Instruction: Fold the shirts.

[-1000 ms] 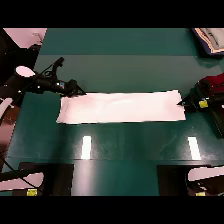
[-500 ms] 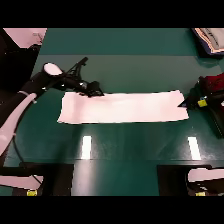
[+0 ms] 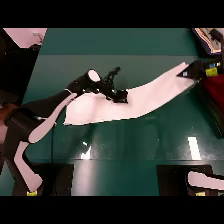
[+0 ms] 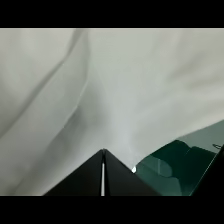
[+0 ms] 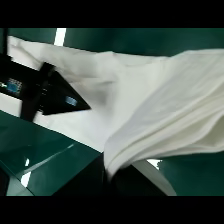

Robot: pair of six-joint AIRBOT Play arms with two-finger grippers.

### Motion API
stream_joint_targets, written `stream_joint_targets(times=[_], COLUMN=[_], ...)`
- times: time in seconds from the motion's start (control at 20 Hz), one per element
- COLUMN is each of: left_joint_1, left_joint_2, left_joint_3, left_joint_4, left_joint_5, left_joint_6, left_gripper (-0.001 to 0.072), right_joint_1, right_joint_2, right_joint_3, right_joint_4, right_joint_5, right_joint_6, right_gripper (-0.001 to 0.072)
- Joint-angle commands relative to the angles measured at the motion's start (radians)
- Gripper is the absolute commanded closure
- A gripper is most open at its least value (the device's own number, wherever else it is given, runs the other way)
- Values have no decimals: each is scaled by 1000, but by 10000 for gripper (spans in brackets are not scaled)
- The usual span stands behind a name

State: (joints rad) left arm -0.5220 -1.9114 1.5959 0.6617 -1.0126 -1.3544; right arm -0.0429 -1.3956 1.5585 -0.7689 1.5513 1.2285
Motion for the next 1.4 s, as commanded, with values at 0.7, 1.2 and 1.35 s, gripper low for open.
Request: stream_joint_targets(times=[0.7,1.2,1.35], left_joint_1=[13,418,548], left_joint_2=[10,397,505], left_joint_3=[146,211,211], left_joint_4=[135,496,500], left_joint_5=[-41,-311,-338], left_joint_6=[-35,-60,-60], left_gripper=[684,683,683], right_joint_1=[368,817,980], right_joint_2=[7,-216,-340], right_joint_3=[206,206,206], right_joint_4=[35,45,45], right_joint_5=[-40,-419,-711], right_joint_6=[12,-78,-133], right_gripper=[701,697,694])
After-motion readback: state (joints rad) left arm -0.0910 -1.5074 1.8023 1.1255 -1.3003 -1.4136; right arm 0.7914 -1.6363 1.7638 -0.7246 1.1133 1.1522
